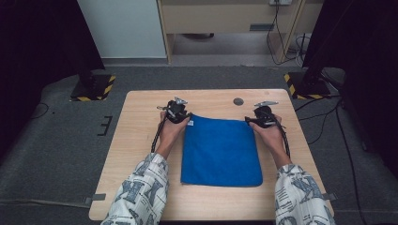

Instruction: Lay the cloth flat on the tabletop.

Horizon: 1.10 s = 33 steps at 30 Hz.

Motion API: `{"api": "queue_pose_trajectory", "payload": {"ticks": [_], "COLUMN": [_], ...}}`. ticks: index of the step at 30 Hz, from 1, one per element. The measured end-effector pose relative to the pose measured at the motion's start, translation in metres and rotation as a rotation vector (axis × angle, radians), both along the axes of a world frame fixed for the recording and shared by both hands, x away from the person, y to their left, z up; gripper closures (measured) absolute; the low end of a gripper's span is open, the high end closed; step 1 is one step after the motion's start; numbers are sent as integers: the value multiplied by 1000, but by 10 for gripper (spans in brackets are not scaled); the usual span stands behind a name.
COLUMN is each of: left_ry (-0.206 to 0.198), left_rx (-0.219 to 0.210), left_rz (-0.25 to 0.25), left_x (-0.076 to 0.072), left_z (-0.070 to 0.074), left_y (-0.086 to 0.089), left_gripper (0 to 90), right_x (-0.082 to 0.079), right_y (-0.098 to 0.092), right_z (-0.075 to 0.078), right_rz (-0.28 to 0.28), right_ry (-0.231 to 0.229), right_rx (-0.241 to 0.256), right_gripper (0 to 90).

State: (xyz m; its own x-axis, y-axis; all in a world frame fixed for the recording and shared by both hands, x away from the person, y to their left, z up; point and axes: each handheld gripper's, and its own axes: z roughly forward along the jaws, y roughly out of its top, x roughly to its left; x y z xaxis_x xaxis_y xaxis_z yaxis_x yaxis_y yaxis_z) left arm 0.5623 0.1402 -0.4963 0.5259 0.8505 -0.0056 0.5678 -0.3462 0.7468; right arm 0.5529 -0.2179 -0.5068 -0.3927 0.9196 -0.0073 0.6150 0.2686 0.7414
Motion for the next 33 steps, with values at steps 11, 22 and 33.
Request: {"api": "queue_pose_trajectory", "payload": {"ticks": [11, 22, 33], "left_ry": [36, -20, -32], "left_rx": [-13, -23, -40], "left_rz": [11, -34, -94], "left_x": [-7, -25, -35], "left_z": [4, 25, 37], "left_y": [8, -1, -4], "left_gripper": [592, 347, 143], "right_x": [-10, -21, -34], "right_y": [13, 26, 46], "right_z": [9, 23, 34], "right_rz": [28, 77, 176], "right_ry": [-21, -32, -7], "right_rx": [19, 55, 77], "right_gripper": [375, 269, 148]}}
